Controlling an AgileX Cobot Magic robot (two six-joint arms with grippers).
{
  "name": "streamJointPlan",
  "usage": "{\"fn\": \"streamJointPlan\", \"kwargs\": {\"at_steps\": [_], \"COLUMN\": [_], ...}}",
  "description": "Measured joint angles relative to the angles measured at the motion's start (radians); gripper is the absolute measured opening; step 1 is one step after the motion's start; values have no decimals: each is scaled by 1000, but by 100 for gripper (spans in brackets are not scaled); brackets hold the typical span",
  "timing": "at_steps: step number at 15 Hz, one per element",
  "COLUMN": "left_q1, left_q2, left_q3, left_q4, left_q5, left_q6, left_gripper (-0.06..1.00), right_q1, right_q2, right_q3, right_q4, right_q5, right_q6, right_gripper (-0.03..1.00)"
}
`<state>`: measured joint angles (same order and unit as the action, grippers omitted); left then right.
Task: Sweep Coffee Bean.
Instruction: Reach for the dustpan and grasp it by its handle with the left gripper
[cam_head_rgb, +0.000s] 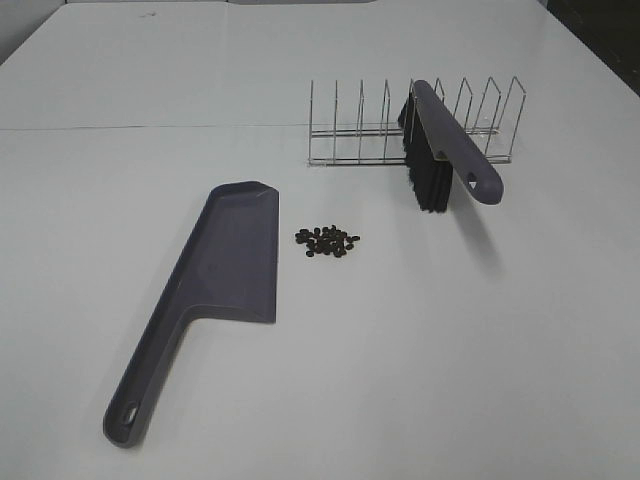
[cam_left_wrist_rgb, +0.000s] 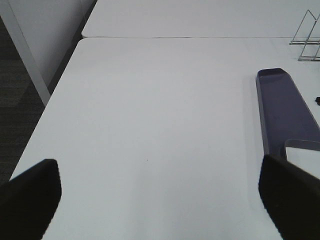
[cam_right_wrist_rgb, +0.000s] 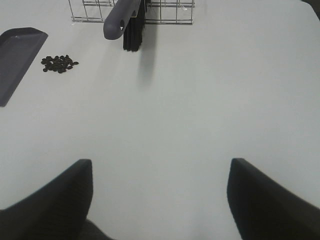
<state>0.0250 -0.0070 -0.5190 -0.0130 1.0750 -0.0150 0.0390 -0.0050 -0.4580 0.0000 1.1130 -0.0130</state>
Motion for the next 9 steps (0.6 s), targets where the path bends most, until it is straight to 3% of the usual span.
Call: {"fn": "streamJointPlan", "kwargs": {"at_steps": [9], "left_q1": [0], "left_q2": [0], "left_q3": [0], "left_q4": [0], "left_q5": [0], "left_q6": [0], "left_gripper": [99], "right_q1": [0], "right_q2": [0], "right_q3": [0], "right_q4": [0], "right_q5": [0], "right_q6": [0], "right_gripper": [62]}}
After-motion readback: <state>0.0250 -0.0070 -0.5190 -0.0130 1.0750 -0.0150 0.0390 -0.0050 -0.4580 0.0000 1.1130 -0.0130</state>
